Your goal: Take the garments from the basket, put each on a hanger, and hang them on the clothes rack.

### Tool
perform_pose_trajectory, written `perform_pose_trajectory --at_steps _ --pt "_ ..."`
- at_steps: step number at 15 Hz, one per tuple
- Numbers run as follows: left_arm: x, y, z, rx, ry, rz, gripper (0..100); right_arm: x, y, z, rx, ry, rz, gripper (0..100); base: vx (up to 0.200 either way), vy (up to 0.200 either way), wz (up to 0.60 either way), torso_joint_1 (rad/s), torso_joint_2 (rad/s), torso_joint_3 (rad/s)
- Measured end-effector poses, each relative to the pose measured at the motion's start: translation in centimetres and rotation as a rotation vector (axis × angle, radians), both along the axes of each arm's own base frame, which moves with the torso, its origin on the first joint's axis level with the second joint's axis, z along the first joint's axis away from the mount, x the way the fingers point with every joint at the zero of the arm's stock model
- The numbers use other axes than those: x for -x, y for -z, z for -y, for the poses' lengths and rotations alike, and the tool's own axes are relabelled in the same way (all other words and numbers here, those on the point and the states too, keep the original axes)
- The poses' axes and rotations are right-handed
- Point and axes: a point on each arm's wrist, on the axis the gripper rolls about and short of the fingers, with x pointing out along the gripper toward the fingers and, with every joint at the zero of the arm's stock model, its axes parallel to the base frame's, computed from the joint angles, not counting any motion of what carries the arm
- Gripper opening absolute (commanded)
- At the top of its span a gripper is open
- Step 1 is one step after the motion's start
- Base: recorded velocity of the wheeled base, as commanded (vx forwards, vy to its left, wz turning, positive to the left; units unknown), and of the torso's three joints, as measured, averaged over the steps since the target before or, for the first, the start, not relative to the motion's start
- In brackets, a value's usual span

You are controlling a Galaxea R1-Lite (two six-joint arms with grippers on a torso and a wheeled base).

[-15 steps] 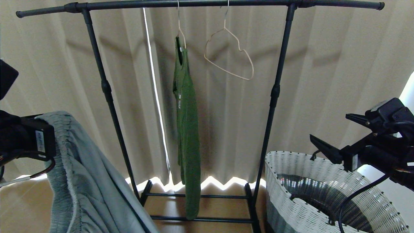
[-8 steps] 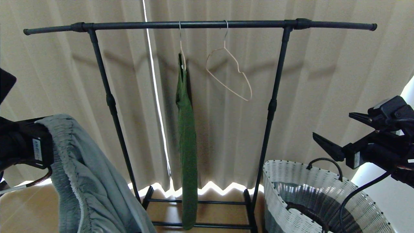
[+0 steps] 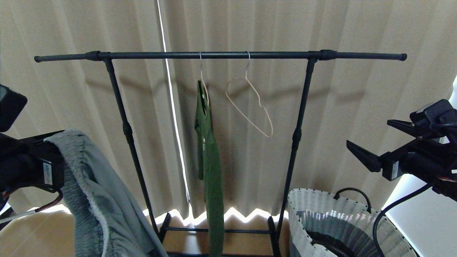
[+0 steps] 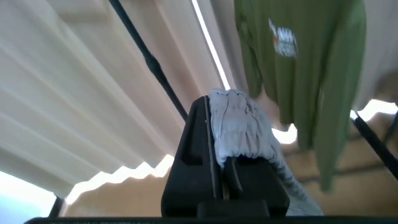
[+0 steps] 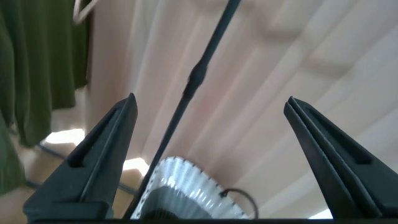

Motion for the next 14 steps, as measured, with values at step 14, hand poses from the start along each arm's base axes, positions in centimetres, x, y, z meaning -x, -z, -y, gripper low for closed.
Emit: perform_pose_trajectory --at_steps 14 --pt "0.29 0.23 -0.13 0.009 -0.004 0.002 0 0.11 0.37 0.05 0.005 0.005 -0.014 100 0.000 0.114 0.00 0.068 -0.15 -0.084"
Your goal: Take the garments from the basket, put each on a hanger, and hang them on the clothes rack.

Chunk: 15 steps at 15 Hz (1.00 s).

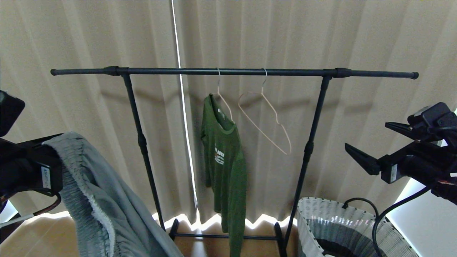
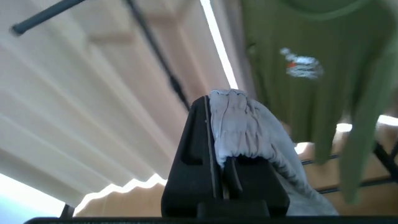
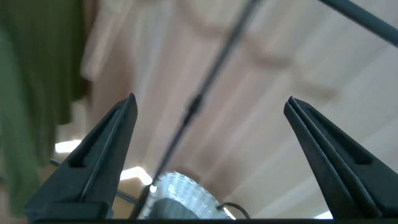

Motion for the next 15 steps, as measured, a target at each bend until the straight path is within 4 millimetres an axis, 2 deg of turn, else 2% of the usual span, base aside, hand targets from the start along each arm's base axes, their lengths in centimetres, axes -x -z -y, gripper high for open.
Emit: perform_pose_trajectory --at_steps 2,11,15 --pt "-0.02 0.01 0.01 -0.001 0.001 -0.001 0 -0.01 0.01 0.00 0.000 0.000 -0.001 100 0.000 0.200 0.00 0.000 0.00 0.002" --pt "0.12 0.37 0.00 0.002 0.003 0.002 0 -0.26 0.25 -0.16 0.000 -0.038 -0.014 100 0.000 0.000 0.00 0.000 0.00 0.000" --pt "0.21 0.29 -0.02 0.008 0.003 0.007 0 -0.49 -0.05 -0.26 -0.002 -0.058 -0.008 100 0.200 0.000 0.00 -0.007 0.00 0.004"
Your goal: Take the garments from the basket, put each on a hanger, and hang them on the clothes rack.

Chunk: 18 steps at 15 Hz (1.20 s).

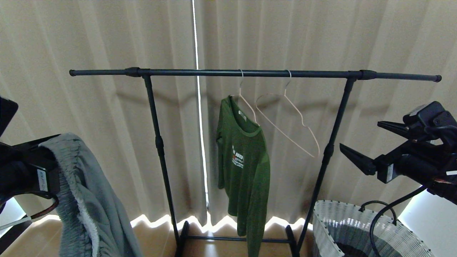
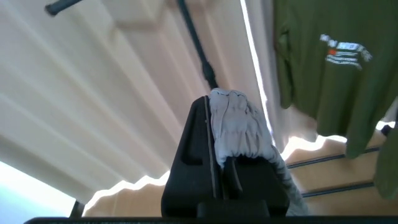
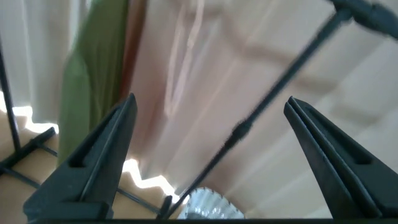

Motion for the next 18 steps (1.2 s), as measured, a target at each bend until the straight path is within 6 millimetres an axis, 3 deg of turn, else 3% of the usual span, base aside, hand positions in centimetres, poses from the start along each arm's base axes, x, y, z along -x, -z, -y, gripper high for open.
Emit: perform_pose_trajectory --at_steps 6,8,15,18 --pt "0.0 0.3 0.1 0.036 0.038 -0.015 0 0.0 0.0 0.0 0.000 -0.007 -0.011 100 0.200 0.000 0.00 0.005 0.00 0.002" --pt "0.0 0.4 0.1 0.039 0.038 -0.019 0 0.0 0.3 0.0 0.009 -0.011 -0.087 100 0.200 0.000 0.00 0.000 0.01 0.002" --pt "0.6 2.5 -0.1 0.048 0.036 0.005 0 -1.2 -4.3 -1.5 -0.061 -0.038 -0.365 100 0.000 0.000 0.00 0.000 0.00 0.000" --pt "0.9 3.1 -0.1 0.092 0.035 0.044 0 -3.2 -4.7 -2.8 -0.076 -0.028 -0.446 100 0.000 0.000 0.00 0.000 0.00 0.000"
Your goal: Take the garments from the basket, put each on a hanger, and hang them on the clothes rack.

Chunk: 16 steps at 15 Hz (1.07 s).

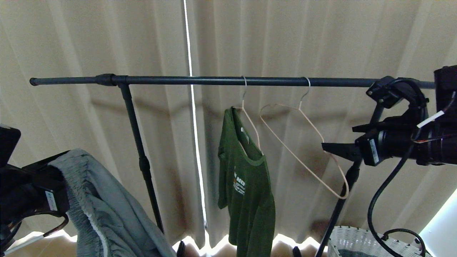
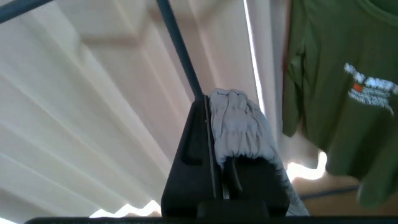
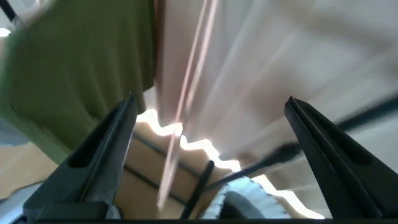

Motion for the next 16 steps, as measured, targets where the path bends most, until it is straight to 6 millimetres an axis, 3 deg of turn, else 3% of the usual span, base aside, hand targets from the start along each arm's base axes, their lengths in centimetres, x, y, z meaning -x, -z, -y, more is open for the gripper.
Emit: perform_pose_trajectory --at_steps 5,16 --pt "0.4 0.7 0.4 0.096 0.074 0.001 0 -2.8 1.8 -1.1 0.002 0.074 -0.109 100 0.000 0.000 0.00 0.000 0.00 0.000" --pt "0.7 0.6 0.4 0.096 0.080 0.013 0 -4.8 3.6 -3.1 -0.001 0.109 -0.158 100 0.000 0.000 0.00 0.000 0.00 0.000"
